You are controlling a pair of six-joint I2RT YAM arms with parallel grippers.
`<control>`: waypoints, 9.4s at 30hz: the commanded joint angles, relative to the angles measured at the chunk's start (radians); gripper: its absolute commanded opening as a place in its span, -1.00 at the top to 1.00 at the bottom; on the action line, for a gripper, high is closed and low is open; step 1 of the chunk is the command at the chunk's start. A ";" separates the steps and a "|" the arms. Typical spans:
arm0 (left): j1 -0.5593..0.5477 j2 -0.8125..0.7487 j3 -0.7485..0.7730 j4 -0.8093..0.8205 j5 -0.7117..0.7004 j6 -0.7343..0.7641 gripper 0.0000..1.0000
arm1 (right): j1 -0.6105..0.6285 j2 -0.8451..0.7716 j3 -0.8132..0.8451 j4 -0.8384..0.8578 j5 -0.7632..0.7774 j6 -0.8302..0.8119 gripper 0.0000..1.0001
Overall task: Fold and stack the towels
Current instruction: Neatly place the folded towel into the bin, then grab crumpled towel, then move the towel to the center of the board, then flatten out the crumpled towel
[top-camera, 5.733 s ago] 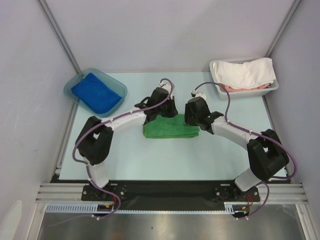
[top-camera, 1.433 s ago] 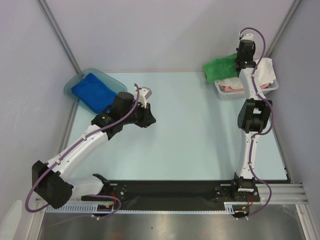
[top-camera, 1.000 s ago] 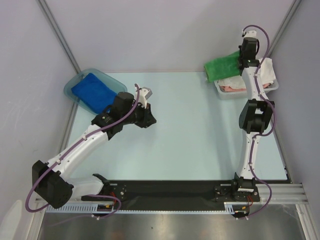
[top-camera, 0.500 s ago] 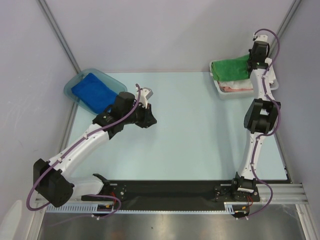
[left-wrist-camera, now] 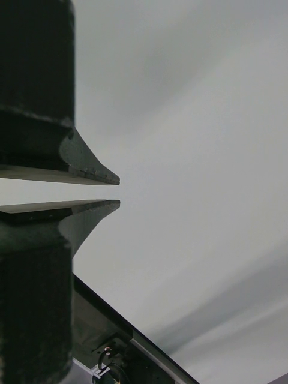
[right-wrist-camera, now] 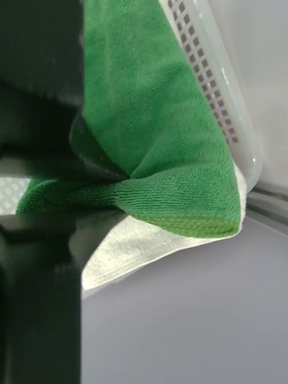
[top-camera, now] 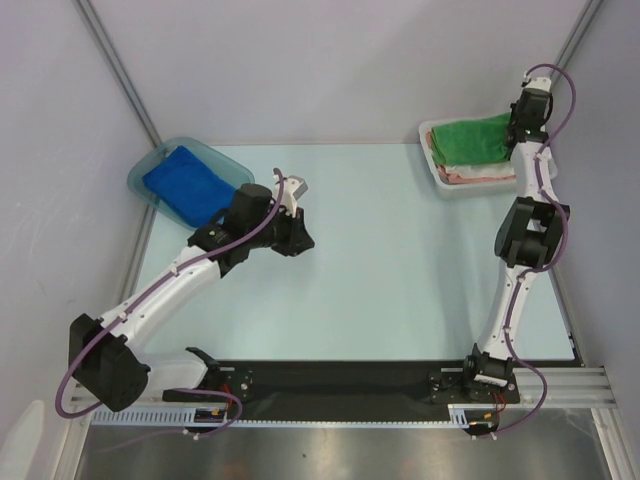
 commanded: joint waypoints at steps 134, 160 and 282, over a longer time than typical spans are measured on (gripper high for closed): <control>-0.233 0.221 -0.075 0.597 -0.723 -0.405 0.47 | 0.704 -1.017 -1.343 0.186 -0.050 0.752 -0.99; -0.052 0.180 -0.275 0.541 -0.453 -0.450 0.32 | 1.059 -0.731 -1.387 0.236 0.080 0.876 -0.37; -0.081 0.265 -0.296 0.617 -0.325 -0.612 0.99 | 0.628 -1.316 -1.738 0.044 -0.142 0.789 0.46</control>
